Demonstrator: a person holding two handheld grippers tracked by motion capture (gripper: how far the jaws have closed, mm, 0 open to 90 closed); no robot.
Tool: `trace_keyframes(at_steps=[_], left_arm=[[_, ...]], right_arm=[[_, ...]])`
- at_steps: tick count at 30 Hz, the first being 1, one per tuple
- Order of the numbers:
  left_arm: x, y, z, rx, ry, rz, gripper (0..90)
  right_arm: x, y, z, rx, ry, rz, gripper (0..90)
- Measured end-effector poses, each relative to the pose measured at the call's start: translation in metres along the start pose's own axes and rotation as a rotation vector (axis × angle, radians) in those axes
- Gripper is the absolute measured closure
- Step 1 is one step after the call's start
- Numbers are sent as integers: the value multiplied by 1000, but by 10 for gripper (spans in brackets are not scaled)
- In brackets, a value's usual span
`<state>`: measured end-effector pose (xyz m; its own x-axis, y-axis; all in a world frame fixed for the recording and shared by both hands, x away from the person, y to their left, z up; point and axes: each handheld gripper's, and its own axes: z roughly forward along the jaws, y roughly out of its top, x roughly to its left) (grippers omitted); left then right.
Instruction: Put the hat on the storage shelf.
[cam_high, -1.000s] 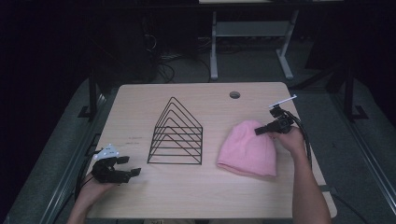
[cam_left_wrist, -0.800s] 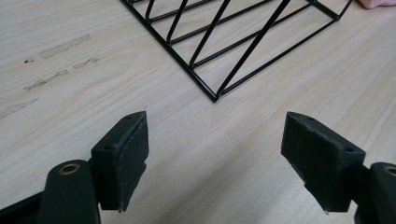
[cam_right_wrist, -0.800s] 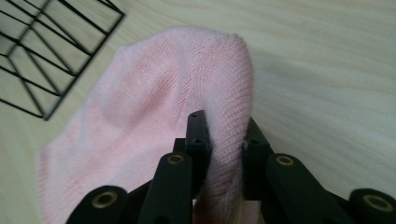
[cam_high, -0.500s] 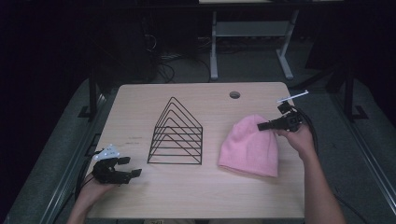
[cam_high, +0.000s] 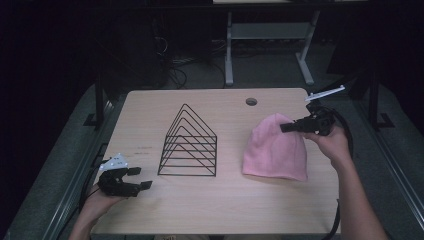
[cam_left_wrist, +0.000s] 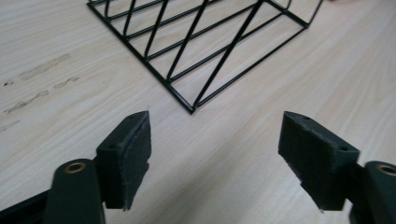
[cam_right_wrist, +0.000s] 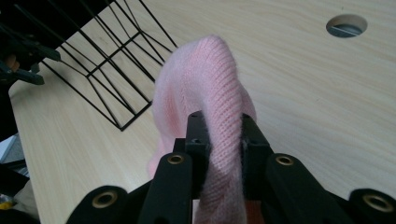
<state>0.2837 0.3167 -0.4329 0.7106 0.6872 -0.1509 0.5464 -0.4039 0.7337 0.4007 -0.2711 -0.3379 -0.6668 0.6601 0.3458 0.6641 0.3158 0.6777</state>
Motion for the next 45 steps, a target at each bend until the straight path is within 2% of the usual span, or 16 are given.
trace_keyframes(at_steps=[1, 5, 8, 18, 20, 21, 23, 28, 29, 30, 31, 32, 33, 36, 41, 45], left_arm=[[0, 2, -2, 5, -4, -1, 275], [-1, 7, -10, 4, -20, 0, 291], [-1, 11, -16, 3, -31, 21, 278], [-2, 29, -32, 8, -53, 70, 249], [-4, 34, -35, 11, -52, 81, 249], [-6, 40, -39, 11, -53, 95, 249], [-8, 45, -42, 5, -55, 95, 249], [-13, 56, -49, 4, -69, 116, 249], [-16, 62, -53, -6, -84, 125, 249], [-16, 62, -53, -6, -84, 125, 250], [-17, 64, -55, -10, -89, 129, 252], [-18, 67, -57, -6, -90, 127, 252], [-19, 73, -60, -9, -98, 124, 252], [-20, 79, -62, -17, -105, 129, 252], [-27, 94, -65, -20, -124, 156, 252], [-36, 111, -64, -11, -139, 192, 252]], right_arm=[[5, 3, -6, -2, -7, -15, 777], [10, 6, -16, -11, -19, -25, 777], [15, 9, -23, -23, -25, -33, 777], [39, 25, -33, -26, -26, -95, 777], [45, 30, -36, -29, -25, -111, 777], [52, 35, -39, -39, -19, -132, 777], [59, 39, -42, -44, -20, -148, 777], [71, 46, -45, -47, -15, -179, 777], [78, 50, -46, -47, -9, -194, 777], [78, 50, -46, -47, -9, -194, 777], [87, 54, -47, -51, -2, -214, 777], [87, 54, -47, -51, -2, -214, 777], [95, 58, -48, -56, 6, -234, 777], [106, 64, -47, -56, 18, -264, 777], [119, 71, -45, -57, 39, -297, 776], [136, 82, -46, -69, 67, -324, 775]])
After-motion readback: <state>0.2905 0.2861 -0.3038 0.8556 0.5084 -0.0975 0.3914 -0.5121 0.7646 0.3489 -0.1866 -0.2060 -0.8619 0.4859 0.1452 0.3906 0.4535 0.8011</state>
